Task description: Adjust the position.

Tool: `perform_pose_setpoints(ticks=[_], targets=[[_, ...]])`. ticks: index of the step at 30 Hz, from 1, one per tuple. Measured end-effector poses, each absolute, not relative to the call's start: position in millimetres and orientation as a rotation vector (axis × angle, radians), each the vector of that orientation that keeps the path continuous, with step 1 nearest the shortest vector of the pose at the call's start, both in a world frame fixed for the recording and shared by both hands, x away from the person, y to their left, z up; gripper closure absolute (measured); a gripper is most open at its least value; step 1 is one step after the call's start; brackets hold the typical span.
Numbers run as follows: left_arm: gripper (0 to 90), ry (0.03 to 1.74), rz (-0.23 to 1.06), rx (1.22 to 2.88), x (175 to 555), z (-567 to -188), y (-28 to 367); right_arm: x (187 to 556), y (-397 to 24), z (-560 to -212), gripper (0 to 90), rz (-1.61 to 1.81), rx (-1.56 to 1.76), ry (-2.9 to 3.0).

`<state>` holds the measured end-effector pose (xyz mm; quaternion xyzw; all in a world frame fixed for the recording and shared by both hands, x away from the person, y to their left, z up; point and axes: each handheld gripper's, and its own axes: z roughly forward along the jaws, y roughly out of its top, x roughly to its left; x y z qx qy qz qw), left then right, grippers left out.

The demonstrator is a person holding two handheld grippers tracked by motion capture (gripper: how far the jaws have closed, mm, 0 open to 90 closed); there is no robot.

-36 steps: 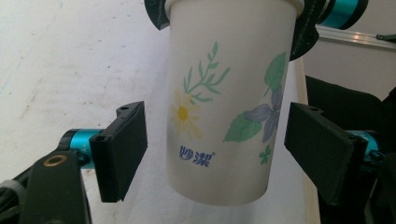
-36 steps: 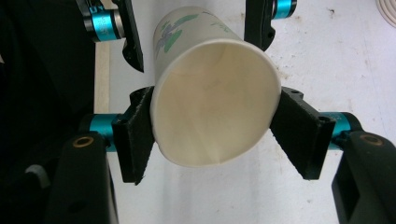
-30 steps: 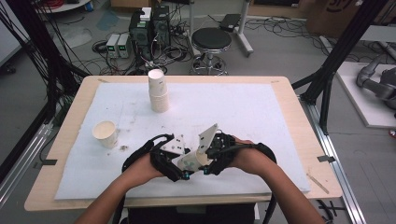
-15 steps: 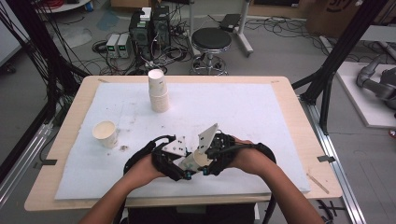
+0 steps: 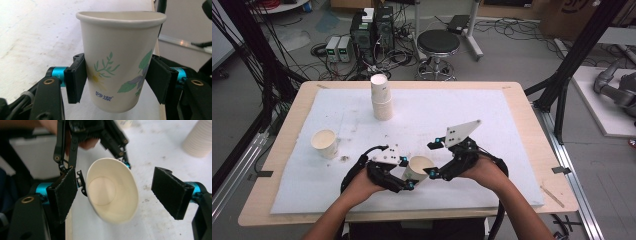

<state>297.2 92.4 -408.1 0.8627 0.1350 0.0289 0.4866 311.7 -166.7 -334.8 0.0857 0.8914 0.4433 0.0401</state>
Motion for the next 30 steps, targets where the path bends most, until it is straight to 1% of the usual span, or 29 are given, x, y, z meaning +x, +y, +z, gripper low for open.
perform_pose_setpoints(ticks=[5, 6, 7, 10, 14, 22, 30], targets=[[36.0, 0.385, 0.091, 2.033, 297.4, -412.4, 106.0, 310.2, -185.1, -340.0, 21.6, 1.419, 0.361, 2.661], [35.8, 0.393, 0.098, 2.018, 297.5, -413.4, 108.5, 308.8, -196.3, -344.6, 21.6, 1.463, 0.415, 2.614], [35.8, 0.405, 0.106, 2.004, 297.2, -414.1, 111.1, 308.8, -196.3, -344.6, 21.6, 1.463, 0.415, 2.614], [35.9, 0.429, 0.137, 1.957, 297.0, -416.2, 119.3, 305.2, -215.7, -355.3, 21.6, 1.482, 0.504, 2.523], [35.8, 0.463, 0.185, 1.878, 296.3, -418.7, 132.5, 298.9, -231.5, -366.3, 21.6, 1.491, 0.586, 2.432], [35.3, 0.536, 0.283, 1.709, 297.3, -417.6, 154.6, 287.8, -272.2, -400.8, 21.6, 1.387, 0.795, 2.284], [35.1, 0.565, 0.404, 1.624, 295.0, -413.7, 169.2, 285.6, -292.4, -412.8, 21.6, 1.346, 0.888, 2.203]])
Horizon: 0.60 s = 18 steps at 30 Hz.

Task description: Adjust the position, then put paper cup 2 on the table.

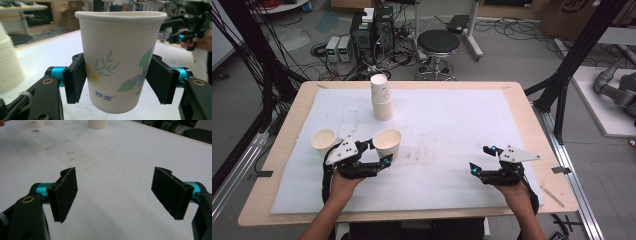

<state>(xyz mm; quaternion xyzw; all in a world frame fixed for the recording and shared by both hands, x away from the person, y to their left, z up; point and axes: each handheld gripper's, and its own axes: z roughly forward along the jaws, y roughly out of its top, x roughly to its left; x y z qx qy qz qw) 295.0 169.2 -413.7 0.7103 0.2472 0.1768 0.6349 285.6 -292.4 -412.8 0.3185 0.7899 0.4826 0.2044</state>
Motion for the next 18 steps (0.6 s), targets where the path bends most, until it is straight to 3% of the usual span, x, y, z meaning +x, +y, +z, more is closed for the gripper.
perform_pose_setpoints(ticks=[18], targets=[[34.6, 0.598, 0.435, 1.600, 294.3, -418.1, 175.6, 284.8, -301.6, -406.2, 21.6, 1.389, 0.920, 2.084]])
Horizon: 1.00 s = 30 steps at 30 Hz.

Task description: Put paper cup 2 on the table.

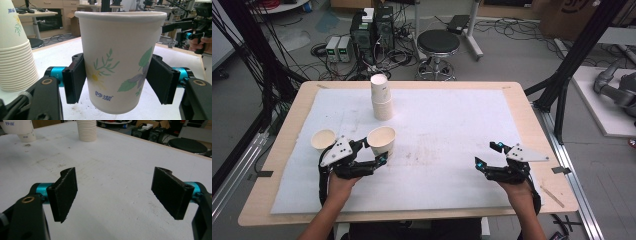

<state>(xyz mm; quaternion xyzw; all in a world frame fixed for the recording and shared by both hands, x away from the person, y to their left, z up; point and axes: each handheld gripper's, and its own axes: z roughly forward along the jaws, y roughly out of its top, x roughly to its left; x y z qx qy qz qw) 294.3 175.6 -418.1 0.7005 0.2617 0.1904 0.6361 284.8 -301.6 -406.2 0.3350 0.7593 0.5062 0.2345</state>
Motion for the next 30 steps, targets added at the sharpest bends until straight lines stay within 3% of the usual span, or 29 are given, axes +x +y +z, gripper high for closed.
perform_pose_setpoints(ticks=[11, 24, 30], targets=[[34.3, 0.590, 0.437, 1.643, 314.8, -420.7, 154.1, 283.2, -308.5, -403.6, 21.7, 1.377, 0.930, 2.055], [33.7, 0.574, 0.405, 1.678, 366.9, -411.7, 79.4, 280.6, -316.6, -402.1, 21.6, 1.394, 0.933, 2.039], [33.0, 0.618, 0.372, 1.731, 386.0, -426.1, 54.7, 279.9, -318.2, -403.1, 21.7, 1.394, 0.941, 2.040]])
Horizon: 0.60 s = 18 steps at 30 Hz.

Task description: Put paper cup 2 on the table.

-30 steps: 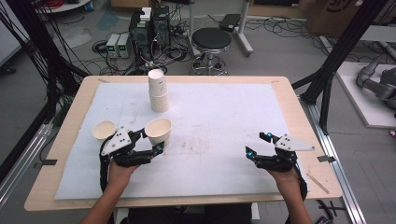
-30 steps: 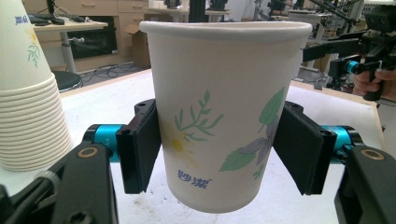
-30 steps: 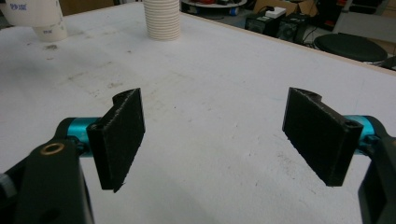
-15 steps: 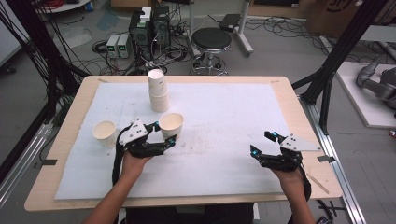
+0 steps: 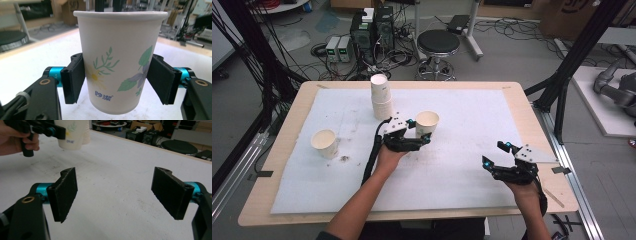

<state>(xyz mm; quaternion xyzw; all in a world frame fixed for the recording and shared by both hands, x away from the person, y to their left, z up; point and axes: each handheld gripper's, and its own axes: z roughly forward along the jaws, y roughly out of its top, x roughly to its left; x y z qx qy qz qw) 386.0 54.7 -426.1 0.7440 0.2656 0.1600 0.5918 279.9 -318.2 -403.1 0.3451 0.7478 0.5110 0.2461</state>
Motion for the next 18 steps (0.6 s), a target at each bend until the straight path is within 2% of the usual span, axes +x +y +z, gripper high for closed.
perform_pose_setpoints(ticks=[18], targets=[[34.4, 0.706, 0.357, 1.945, 394.7, -450.4, 39.3, 279.5, -318.5, -402.7, 21.7, 1.393, 0.936, 2.042]])
